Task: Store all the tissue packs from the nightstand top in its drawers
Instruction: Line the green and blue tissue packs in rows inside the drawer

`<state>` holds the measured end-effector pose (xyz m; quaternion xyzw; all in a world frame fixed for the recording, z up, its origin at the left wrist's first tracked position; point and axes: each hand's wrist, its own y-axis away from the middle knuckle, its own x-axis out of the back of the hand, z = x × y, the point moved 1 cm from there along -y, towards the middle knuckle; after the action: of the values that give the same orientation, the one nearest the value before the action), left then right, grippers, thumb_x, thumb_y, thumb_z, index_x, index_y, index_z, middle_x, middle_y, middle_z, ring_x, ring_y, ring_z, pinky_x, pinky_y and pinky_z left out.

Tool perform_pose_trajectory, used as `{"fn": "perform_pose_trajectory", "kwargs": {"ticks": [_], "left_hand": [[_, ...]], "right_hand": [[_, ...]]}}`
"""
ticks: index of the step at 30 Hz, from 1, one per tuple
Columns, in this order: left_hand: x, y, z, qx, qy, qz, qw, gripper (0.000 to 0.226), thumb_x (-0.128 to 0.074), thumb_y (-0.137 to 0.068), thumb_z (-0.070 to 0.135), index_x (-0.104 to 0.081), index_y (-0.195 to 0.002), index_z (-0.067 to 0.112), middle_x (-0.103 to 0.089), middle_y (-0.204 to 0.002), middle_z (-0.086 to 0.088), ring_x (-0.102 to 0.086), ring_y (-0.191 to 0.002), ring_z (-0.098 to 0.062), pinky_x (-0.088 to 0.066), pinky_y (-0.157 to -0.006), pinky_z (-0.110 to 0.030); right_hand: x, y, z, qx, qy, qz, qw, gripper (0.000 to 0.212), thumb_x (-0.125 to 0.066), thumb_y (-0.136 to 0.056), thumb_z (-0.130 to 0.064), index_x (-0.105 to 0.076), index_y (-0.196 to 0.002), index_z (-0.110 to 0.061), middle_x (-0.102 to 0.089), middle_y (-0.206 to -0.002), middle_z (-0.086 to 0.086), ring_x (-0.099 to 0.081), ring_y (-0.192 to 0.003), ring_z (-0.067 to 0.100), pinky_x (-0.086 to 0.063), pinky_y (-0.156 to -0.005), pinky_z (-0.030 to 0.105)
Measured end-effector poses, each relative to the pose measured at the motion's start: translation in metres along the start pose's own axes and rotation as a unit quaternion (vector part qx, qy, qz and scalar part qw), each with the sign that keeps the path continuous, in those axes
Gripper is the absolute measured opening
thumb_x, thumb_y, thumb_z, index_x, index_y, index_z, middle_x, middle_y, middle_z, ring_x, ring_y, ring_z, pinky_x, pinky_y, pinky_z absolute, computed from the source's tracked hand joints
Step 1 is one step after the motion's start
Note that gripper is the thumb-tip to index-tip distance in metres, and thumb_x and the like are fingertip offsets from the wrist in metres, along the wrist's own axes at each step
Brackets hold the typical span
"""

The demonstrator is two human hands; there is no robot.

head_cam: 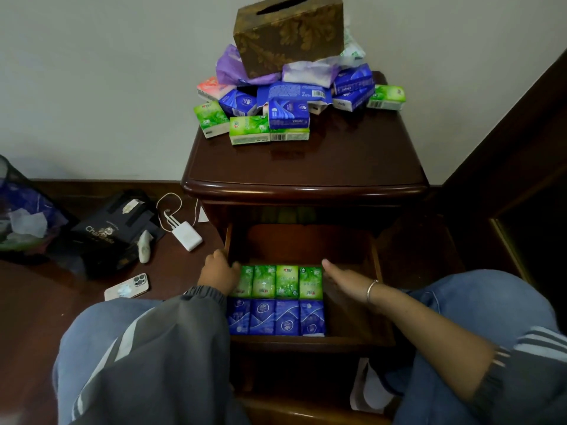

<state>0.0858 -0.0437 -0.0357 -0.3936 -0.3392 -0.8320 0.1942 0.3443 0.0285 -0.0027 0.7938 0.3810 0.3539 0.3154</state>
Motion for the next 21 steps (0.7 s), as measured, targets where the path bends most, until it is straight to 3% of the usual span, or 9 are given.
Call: {"fn": "perform_pose_trajectory", "kwargs": {"ticks": [3,5,7,9,11,12,14,16,21], "left_hand": [[0.021,0.001,0.012,-0.021,0.081,0.095,0.992,0.029,-0.056,-0.089,0.02,-0.053,-0.107,-0.003,-0.056,-0.113,-0.024,-0.055,-0.105,-0.04,-0.038,-0.078,-0.035],[0.042,0.006,0.022,-0.038,0.156,0.183,0.97,0.024,-0.055,-0.087,0.015,-0.059,-0.106,0.001,-0.063,-0.106,-0.018,-0.058,-0.101,-0.035,-0.04,-0.077,-0.032],[0.064,0.011,0.034,-0.069,0.205,0.257,0.942,0.026,-0.053,-0.087,0.009,-0.062,-0.11,0.002,-0.064,-0.109,-0.015,-0.058,-0.103,-0.03,-0.042,-0.085,-0.033],[0.083,0.013,0.047,-0.11,0.212,0.303,0.922,0.022,-0.051,-0.087,0.006,-0.063,-0.105,0.004,-0.062,-0.106,-0.013,-0.057,-0.101,-0.028,-0.039,-0.085,-0.028],[0.099,0.013,0.061,-0.151,0.207,0.34,0.905,0.019,-0.051,-0.086,0.005,-0.063,-0.1,0.006,-0.058,-0.102,-0.011,-0.056,-0.097,-0.026,-0.04,-0.086,-0.029],[0.106,0.012,0.068,-0.17,0.205,0.355,0.896,0.019,-0.05,-0.085,0.005,-0.063,-0.1,0.007,-0.057,-0.103,-0.011,-0.055,-0.096,-0.026,-0.042,-0.087,-0.033],[0.119,0.007,0.081,-0.202,0.195,0.366,0.887,0.02,-0.051,-0.085,0.006,-0.061,-0.102,0.007,-0.055,-0.105,-0.013,-0.055,-0.097,-0.026,-0.044,-0.089,-0.038],[0.127,-0.003,0.094,-0.226,0.165,0.352,0.893,0.024,-0.053,-0.085,0.008,-0.061,-0.107,0.006,-0.054,-0.111,-0.014,-0.053,-0.104,-0.026,-0.041,-0.094,-0.036],[0.144,-0.044,0.126,-0.215,0.166,0.302,0.914,0.031,-0.049,-0.092,0.014,-0.061,-0.117,0.002,-0.053,-0.122,-0.018,-0.049,-0.116,-0.026,-0.035,-0.102,-0.03]], "right_hand": [[0.026,0.029,-0.021,0.131,0.078,0.073,0.986,0.048,-0.034,-0.096,-0.049,-0.048,-0.135,-0.023,-0.052,-0.136,-0.003,-0.046,-0.127,0.014,-0.032,-0.095,0.018],[0.046,0.05,-0.036,0.244,0.05,0.124,0.961,0.032,-0.051,-0.094,-0.034,-0.058,-0.124,-0.024,-0.062,-0.12,-0.007,-0.056,-0.115,0.007,-0.039,-0.085,0.005],[0.07,0.065,-0.048,0.343,0.013,0.215,0.914,0.022,-0.058,-0.091,-0.021,-0.065,-0.112,-0.023,-0.069,-0.106,-0.008,-0.062,-0.099,0.0,-0.042,-0.081,0.003],[0.097,0.069,-0.058,0.404,0.045,0.352,0.843,0.021,-0.058,-0.09,-0.012,-0.067,-0.108,-0.018,-0.069,-0.104,-0.005,-0.062,-0.097,0.002,-0.04,-0.085,0.004],[0.124,0.056,-0.069,0.398,0.107,0.469,0.781,0.025,-0.058,-0.089,-0.01,-0.064,-0.113,-0.011,-0.066,-0.113,0.006,-0.059,-0.11,0.018,-0.038,-0.095,0.016],[0.135,0.045,-0.075,0.366,0.136,0.499,0.773,0.03,-0.057,-0.09,-0.014,-0.06,-0.119,-0.008,-0.062,-0.123,0.01,-0.053,-0.121,0.025,-0.035,-0.102,0.026],[0.148,0.02,-0.084,0.26,0.189,0.502,0.803,0.046,-0.052,-0.092,-0.03,-0.047,-0.135,-0.012,-0.045,-0.143,0.01,-0.032,-0.139,0.026,-0.025,-0.111,0.041],[0.15,-0.001,-0.087,0.187,0.252,0.487,0.815,0.054,-0.044,-0.092,-0.042,-0.04,-0.141,-0.02,-0.034,-0.151,0.004,-0.024,-0.142,0.022,-0.02,-0.113,0.047],[0.148,-0.011,-0.082,0.185,0.305,0.496,0.792,0.052,-0.038,-0.09,-0.046,-0.043,-0.138,-0.027,-0.039,-0.149,0.001,-0.032,-0.139,0.022,-0.026,-0.111,0.048]]}}
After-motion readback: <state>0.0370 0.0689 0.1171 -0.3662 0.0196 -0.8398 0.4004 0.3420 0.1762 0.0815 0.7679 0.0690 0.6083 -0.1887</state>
